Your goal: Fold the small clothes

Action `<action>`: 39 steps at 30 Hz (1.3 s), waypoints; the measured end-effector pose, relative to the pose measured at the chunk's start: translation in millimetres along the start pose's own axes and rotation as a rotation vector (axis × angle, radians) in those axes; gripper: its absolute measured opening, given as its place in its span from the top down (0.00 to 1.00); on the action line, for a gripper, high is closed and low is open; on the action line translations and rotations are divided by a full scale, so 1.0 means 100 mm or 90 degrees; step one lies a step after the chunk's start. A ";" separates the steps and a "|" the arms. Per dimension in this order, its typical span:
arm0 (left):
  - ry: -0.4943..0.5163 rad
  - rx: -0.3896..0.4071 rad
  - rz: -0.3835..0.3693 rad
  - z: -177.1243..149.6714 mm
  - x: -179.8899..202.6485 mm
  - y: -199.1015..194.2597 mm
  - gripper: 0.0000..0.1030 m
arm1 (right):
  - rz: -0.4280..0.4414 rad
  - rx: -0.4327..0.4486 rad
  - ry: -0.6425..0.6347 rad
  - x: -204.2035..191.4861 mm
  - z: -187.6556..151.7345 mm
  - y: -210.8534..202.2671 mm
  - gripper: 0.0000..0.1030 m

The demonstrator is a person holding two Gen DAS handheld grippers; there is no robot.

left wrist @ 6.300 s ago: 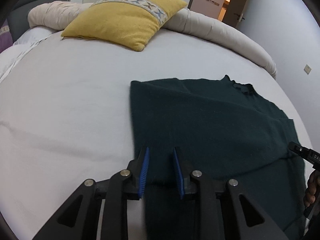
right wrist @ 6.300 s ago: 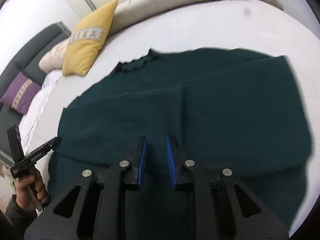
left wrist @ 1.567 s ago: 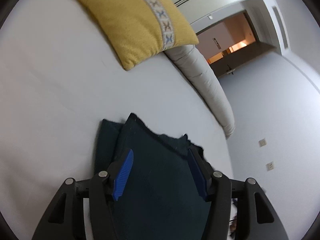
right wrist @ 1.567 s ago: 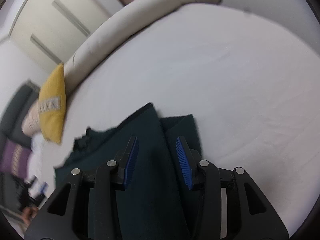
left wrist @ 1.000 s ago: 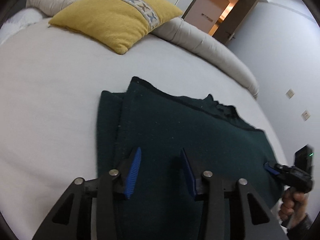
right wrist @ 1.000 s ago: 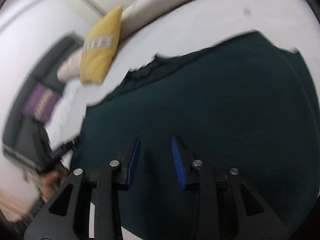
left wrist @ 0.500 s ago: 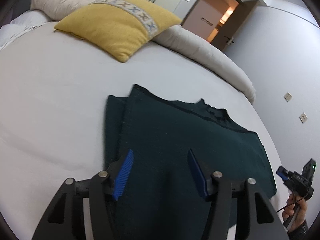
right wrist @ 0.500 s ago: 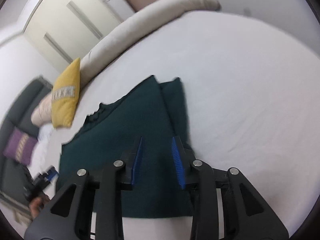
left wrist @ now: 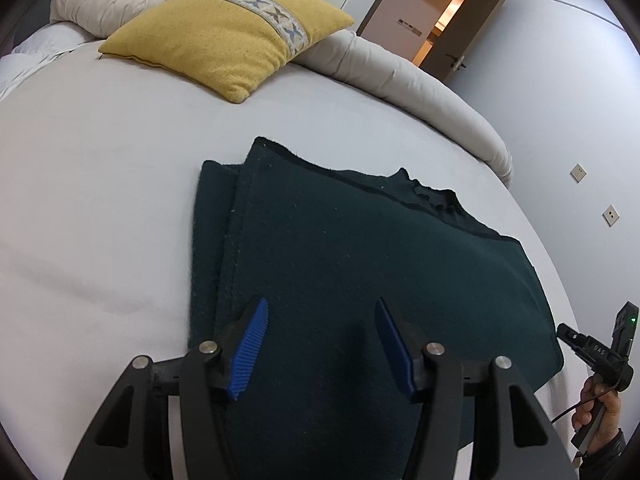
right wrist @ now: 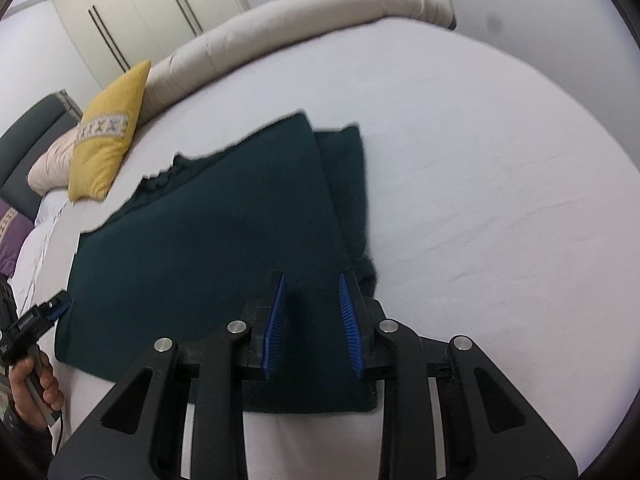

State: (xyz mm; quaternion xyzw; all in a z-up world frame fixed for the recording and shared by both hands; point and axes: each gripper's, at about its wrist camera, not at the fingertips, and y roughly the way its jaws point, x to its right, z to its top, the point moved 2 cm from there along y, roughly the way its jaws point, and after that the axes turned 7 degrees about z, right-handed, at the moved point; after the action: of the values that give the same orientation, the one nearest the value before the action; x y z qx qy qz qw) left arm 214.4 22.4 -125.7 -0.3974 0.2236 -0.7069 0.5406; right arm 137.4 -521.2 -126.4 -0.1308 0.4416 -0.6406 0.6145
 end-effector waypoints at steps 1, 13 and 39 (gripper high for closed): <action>0.001 0.000 0.001 0.00 0.00 0.00 0.43 | -0.002 0.008 0.000 0.01 0.01 -0.04 0.76; -0.001 0.000 0.000 0.01 -0.01 0.00 0.43 | -0.053 -0.025 -0.033 0.06 -0.17 -0.08 0.91; 0.022 0.030 -0.017 0.03 0.19 -0.21 0.47 | -0.119 0.005 -0.057 -0.06 -0.14 -0.40 0.70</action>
State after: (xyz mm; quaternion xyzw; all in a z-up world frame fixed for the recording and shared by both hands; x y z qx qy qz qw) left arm 202.2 11.6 -102.0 -0.3754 0.2107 -0.7260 0.5363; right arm 102.3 -516.0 -103.1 -0.1976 0.3971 -0.6904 0.5715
